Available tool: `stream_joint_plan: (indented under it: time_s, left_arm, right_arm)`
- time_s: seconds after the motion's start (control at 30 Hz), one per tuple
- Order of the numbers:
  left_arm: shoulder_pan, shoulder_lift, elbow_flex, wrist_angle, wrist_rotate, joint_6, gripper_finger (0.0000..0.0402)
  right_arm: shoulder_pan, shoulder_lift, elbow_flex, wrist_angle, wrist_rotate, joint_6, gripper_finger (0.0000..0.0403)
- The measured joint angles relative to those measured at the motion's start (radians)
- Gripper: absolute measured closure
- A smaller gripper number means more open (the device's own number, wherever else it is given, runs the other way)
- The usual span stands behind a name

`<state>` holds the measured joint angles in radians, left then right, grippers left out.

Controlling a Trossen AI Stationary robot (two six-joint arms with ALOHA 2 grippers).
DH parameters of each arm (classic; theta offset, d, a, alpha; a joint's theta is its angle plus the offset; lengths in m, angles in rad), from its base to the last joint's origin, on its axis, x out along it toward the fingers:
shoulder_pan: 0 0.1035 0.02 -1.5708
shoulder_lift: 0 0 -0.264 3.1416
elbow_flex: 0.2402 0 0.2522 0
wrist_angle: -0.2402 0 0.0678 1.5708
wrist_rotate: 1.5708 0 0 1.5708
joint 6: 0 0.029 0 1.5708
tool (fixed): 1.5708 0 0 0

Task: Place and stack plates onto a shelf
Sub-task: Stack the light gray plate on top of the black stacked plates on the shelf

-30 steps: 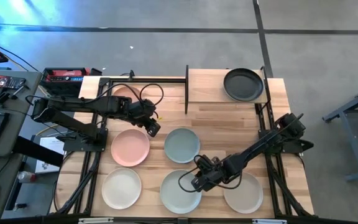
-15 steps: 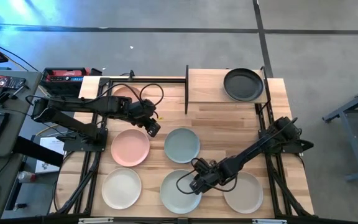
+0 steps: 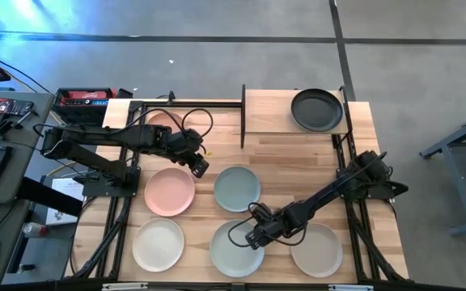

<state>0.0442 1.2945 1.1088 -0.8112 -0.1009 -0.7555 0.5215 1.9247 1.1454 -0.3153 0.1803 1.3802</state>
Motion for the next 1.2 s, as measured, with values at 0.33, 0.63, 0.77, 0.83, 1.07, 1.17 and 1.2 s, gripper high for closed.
stream_joint_plan:
  time_s: [0.33, 0.63, 0.77, 0.83, 1.07, 1.17, 1.2]
  left_arm:
    - [0.0, 0.0, 0.0, 0.0, 0.0, 0.0, 0.0296]
    - [0.0, 0.0, 0.0, 0.0, 0.0, 0.0, 0.0296]
    - [0.0, 0.0, 0.0, 0.0, 0.0, 0.0, 0.0296]
    - [0.0, 0.0, 0.0, 0.001, 0.0, 0.005, 0.0296]
    - [0.0, 0.0, 0.0, 0.001, 0.001, 0.051, 0.0296]
    - [0.0, 0.0, 0.0, 0.001, 0.001, 0.069, 0.0296]
    - [0.0, 0.0, 0.0, 0.0, 0.001, 0.083, 0.0296]
  right_arm:
    - [-0.017, -0.093, 0.0, -0.087, 0.027, -0.025, 0.0402]
    - [-0.028, -0.245, 0.0, -0.246, 0.102, -0.036, 0.0402]
    - [-0.049, -0.325, 0.0, -0.341, 0.109, -0.037, 0.0403]
    - [-0.066, -0.371, 0.0, -0.387, 0.121, -0.05, 0.0403]
    - [-0.168, -0.562, 0.0, -0.514, 0.164, -0.132, 0.0403]
    - [-0.23, -0.644, 0.0, -0.557, 0.19, -0.161, 0.0403]
    - [-0.254, -0.67, 0.0, -0.569, 0.197, -0.172, 0.0403]
